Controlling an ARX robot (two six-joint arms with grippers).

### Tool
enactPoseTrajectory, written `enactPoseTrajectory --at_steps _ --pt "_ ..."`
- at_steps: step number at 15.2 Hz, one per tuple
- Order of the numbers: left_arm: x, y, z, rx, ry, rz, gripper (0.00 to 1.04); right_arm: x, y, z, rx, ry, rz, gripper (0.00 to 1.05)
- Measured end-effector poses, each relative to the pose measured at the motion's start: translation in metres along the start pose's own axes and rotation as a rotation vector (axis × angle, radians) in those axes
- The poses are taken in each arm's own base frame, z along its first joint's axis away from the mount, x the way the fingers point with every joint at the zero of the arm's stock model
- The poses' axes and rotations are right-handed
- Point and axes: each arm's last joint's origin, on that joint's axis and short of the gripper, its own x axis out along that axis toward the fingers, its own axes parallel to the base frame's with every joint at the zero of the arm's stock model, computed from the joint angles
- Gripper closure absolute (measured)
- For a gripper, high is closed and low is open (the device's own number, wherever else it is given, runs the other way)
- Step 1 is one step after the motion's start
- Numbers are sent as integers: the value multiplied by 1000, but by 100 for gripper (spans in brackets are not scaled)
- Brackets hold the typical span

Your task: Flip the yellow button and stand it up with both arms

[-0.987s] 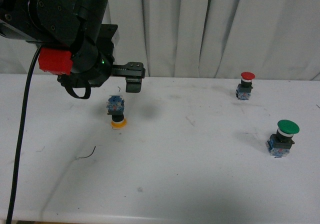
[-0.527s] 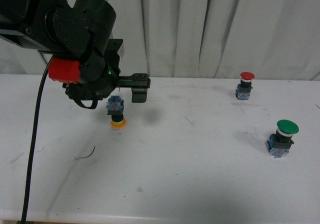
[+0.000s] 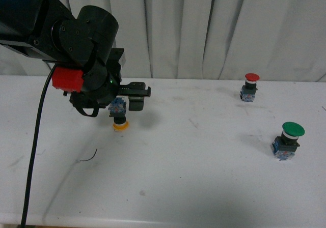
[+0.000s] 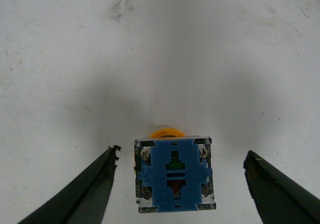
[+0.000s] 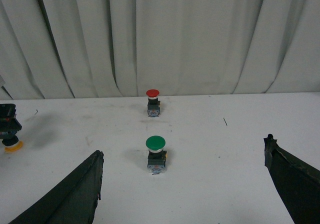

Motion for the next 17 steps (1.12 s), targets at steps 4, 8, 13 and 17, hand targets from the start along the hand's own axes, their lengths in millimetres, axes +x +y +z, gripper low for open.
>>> enactPoseTrajectory --at_steps 4,8,13,17 --pt "-1 -1 3 -1 -10 -1 67 0 0 0 0 0 0 7" --pt "-3 -2 5 1 -20 3 71 0 0 0 0 0 0 7" --pt "-70 -20 11 65 -161 -95 71 0 0 0 0 0 0 7" --pt "-164 -41 -24 204 -299 -206 72 0 0 0 0 0 0 7"
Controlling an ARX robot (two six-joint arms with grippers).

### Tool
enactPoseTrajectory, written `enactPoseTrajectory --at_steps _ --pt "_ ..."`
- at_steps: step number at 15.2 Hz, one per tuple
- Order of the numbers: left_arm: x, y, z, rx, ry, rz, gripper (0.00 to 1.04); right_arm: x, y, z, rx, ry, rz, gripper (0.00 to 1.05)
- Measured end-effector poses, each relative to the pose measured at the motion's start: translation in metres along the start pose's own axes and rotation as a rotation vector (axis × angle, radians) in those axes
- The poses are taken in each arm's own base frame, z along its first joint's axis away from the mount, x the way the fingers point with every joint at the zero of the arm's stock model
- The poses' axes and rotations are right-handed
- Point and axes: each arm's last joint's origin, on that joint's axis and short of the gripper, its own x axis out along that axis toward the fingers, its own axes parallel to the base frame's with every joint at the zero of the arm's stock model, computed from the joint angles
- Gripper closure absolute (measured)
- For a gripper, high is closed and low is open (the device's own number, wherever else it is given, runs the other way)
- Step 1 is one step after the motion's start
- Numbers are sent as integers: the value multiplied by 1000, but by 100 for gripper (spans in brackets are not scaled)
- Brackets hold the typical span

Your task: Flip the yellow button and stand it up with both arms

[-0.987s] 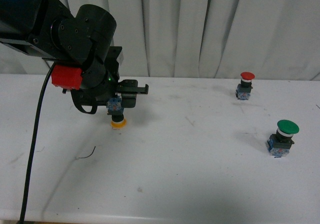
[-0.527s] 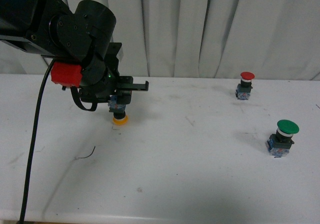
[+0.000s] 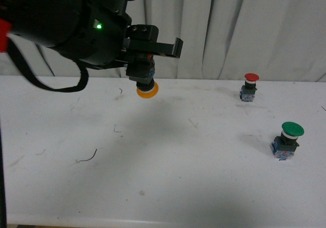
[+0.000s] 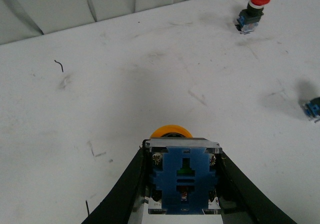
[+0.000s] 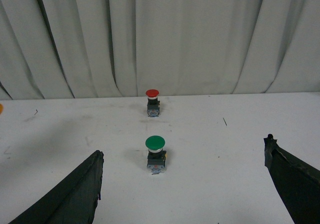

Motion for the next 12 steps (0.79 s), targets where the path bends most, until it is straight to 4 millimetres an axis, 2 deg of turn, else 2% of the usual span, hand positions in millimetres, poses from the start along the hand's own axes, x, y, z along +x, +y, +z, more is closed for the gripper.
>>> enactPoseTrajectory --at_steps 2,4,6,10,12 --pt "-36 -5 -8 14 -48 -2 72 0 0 0 0 0 0 7" --pt "-57 -5 -13 15 -87 1 72 0 0 0 0 0 0 7" --pt "-66 -7 -19 -15 -133 -99 72 0 0 0 0 0 0 7" --pt "-70 -5 -41 -180 -197 -484 72 0 0 0 0 0 0 7" --pt "-70 -1 -37 -275 -270 -620 72 0 0 0 0 0 0 7"
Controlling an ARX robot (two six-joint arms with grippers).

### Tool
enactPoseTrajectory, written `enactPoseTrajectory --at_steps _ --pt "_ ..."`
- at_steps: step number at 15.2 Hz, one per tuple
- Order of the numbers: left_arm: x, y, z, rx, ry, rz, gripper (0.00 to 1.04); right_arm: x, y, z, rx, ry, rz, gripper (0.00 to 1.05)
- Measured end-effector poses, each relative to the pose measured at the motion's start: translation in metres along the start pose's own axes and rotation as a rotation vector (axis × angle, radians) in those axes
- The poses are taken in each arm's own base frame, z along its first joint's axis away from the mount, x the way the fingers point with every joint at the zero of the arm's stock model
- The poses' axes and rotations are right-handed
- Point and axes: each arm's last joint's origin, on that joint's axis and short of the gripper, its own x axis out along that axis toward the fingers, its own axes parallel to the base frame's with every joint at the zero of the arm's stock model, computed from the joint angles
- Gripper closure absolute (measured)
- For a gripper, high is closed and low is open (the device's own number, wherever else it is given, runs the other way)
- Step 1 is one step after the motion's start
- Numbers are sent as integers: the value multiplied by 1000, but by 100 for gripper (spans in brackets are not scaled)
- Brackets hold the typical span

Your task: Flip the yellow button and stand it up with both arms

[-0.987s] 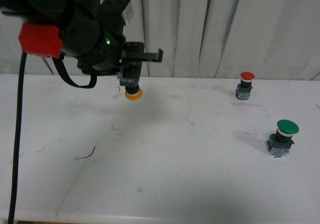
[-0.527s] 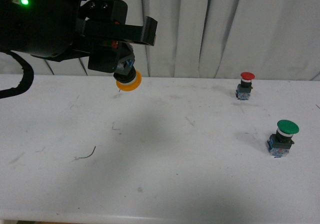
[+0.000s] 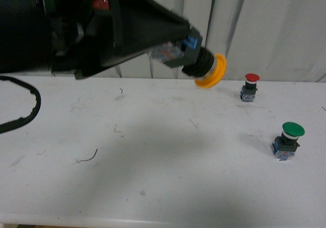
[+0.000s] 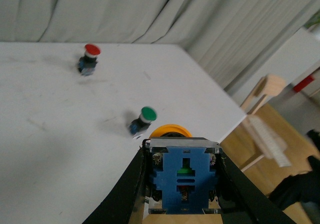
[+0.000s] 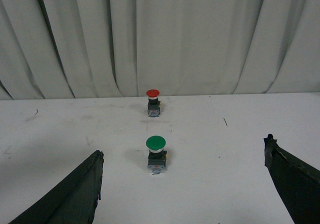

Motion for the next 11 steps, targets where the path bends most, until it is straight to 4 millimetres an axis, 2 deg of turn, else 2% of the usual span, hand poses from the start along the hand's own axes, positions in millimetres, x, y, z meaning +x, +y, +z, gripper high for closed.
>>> enactPoseTrajectory --at_steps 4,7,11 --pt "13 22 0 -194 -91 -165 72 0 0 0 0 0 0 7" --pt "18 25 0 -247 -136 -262 72 0 0 0 0 0 0 7" --pt "27 32 -1 -312 -155 -280 72 0 0 0 0 0 0 7"
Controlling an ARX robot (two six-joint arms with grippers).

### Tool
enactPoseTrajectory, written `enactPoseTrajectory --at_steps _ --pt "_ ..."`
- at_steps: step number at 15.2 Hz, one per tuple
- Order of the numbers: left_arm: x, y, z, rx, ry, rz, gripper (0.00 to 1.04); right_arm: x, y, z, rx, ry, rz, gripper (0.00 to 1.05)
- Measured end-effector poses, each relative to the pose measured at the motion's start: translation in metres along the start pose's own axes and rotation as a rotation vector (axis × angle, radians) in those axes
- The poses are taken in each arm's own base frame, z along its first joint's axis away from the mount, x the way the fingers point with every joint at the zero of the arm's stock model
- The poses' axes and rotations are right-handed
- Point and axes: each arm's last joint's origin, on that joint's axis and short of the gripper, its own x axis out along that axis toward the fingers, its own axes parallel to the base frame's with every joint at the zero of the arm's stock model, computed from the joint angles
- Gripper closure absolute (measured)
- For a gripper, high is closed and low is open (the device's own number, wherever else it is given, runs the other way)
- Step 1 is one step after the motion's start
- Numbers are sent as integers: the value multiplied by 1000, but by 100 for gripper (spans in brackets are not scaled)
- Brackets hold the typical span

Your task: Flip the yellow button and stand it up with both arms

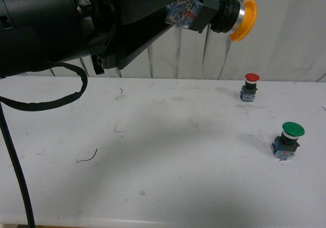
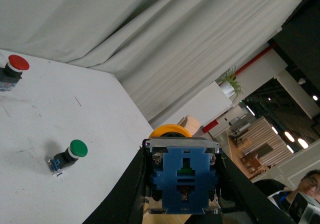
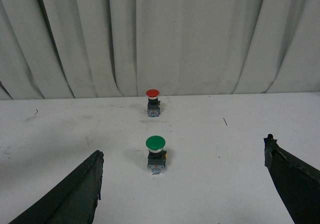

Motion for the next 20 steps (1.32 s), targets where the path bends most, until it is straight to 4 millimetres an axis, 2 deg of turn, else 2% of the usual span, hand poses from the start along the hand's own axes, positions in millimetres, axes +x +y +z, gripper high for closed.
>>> enactPoseTrajectory --at_steps 8,9,10,12,15,16,17,18,19,20 --pt "9 0 0 -32 -8 -6 72 0 0 0 0 0 0 7" --pt "9 0 0 -35 -8 -1 72 0 -1 -2 19 129 2 7" --pt "9 0 0 -38 -13 5 72 12 -8 2 54 255 -33 7" --pt "10 0 -1 -40 -6 4 72 44 -23 13 74 236 -103 7" --pt "10 -1 -2 -40 -6 5 72 120 -40 25 20 155 -116 7" --pt "11 -1 -2 -41 -4 3 72 146 -42 29 13 123 -106 7" --pt "11 -2 -2 -36 -11 0 72 177 -45 25 12 140 -112 7" --pt "12 -3 -3 -37 -11 -1 72 198 -44 16 21 165 -92 7" --pt "12 -3 -3 -37 -12 -1 72 214 -38 7 52 195 -27 7" --pt "13 -4 -3 -36 -11 -5 72 218 -29 12 116 151 76 7"
